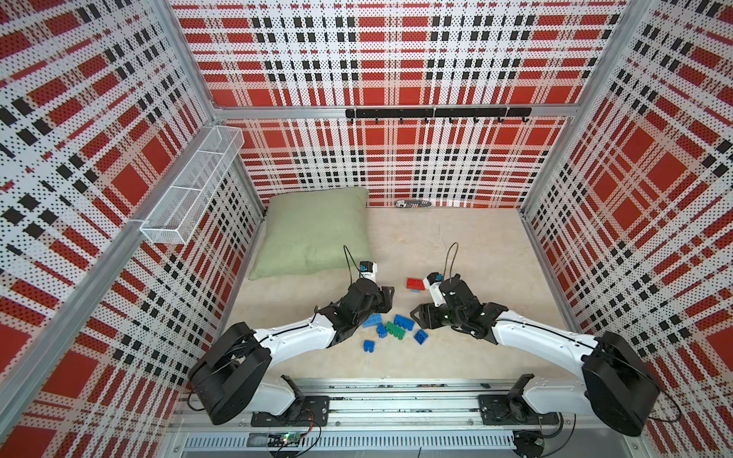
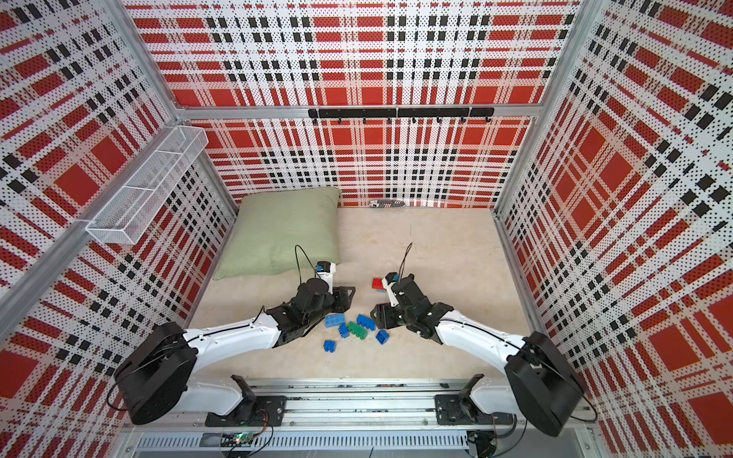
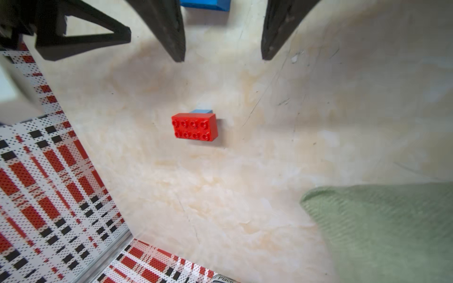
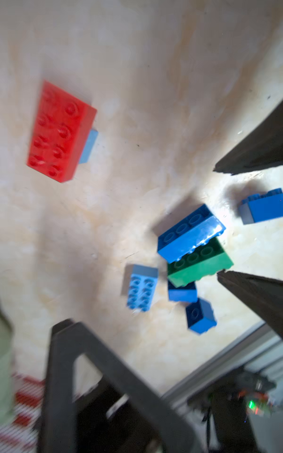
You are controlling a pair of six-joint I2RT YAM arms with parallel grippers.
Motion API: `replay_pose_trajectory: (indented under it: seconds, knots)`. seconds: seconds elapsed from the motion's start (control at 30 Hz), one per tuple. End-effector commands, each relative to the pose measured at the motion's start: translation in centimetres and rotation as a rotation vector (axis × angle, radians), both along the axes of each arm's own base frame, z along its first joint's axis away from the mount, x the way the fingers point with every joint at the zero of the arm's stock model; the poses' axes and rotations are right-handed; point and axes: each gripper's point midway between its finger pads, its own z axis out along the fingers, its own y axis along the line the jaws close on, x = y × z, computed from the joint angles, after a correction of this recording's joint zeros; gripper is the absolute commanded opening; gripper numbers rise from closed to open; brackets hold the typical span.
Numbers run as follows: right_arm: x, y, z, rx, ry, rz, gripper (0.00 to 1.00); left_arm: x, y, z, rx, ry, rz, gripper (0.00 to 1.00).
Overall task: Assemble a heart with lego
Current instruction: Pick up the lego brick from the center of the board.
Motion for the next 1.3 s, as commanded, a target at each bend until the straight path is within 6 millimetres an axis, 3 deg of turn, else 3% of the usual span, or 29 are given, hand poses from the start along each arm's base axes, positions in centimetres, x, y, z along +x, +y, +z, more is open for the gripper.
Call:
replay_pose_trajectory:
  seconds: [0.0,0.17,0.3,0.5,0.77,1.0,1.27]
  knots:
    - [-0.5,-0.2,-2.2,-0.171,-0.036,0.128,0.64,0.3,0.7,1.5,-0.042,-0.031,0.046,0.55]
    - [-0.7,0.0,-4.0,-0.216,-0.04,0.169,0.62,0.4,1.5,1.3,-0.043,-0.033,0.066,0.55]
    - [0.6,-0.2,-4.2,-0.267,-0.067,0.148,0.6,0.7,1.7,1.3,-0.049,-0.034,0.069,0.55]
    - [0.6,0.2,-4.7,-0.27,-0.064,0.175,0.59,0.8,2.4,1.5,-0.042,-0.043,0.087,0.56]
    - [0.8,2.5,-4.4,-0.206,-0.095,0.264,0.58,0.9,3.0,1.4,-0.045,-0.041,0.098,0.55]
    - [1.2,2.9,-4.5,-0.201,-0.12,0.278,0.49,1.0,3.2,1.6,-0.038,-0.043,0.101,0.56]
    - [1.2,3.6,-2.9,-0.124,-0.135,0.288,0.28,1.3,3.4,1.8,-0.057,-0.05,0.079,0.55]
